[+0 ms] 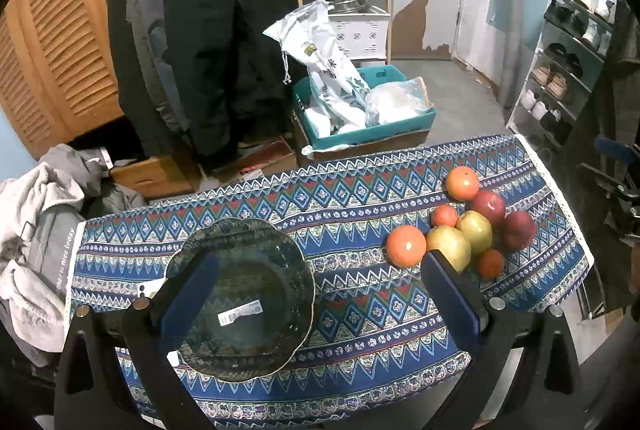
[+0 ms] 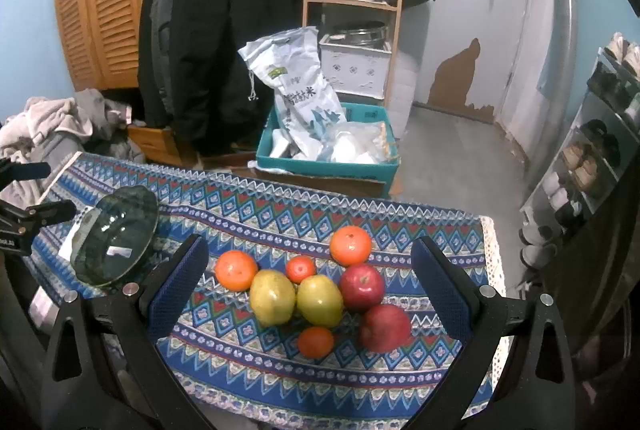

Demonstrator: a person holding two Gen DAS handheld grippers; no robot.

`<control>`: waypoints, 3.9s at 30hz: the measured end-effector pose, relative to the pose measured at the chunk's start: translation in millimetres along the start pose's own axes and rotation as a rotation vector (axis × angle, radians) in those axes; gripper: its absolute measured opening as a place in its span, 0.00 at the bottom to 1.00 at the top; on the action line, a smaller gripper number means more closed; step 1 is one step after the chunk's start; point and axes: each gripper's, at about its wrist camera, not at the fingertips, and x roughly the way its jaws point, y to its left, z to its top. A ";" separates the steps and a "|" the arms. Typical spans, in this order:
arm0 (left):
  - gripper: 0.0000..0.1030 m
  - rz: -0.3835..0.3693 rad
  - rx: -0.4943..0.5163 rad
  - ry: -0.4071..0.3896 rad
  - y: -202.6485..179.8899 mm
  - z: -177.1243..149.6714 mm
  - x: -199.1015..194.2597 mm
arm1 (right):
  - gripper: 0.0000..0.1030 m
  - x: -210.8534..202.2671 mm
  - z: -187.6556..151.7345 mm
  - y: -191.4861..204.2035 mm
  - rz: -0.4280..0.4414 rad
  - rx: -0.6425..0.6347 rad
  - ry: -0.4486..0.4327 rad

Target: Organize fruits

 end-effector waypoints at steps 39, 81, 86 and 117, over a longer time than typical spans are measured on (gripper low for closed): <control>0.99 -0.007 -0.004 0.002 -2.7 -1.9 1.1 | 0.97 -1.2 -2.2 0.9 0.001 -0.004 0.010; 0.99 0.002 0.024 0.006 -7.5 -2.0 4.5 | 0.97 -3.6 -1.4 -12.4 -0.009 0.004 0.016; 0.99 0.003 0.025 0.012 -8.7 -2.3 6.8 | 0.97 -5.3 -3.6 -19.1 -0.012 0.009 0.016; 0.99 -0.026 0.091 0.228 -46.9 -7.2 111.8 | 0.97 55.6 -44.0 -87.3 -0.120 0.123 0.214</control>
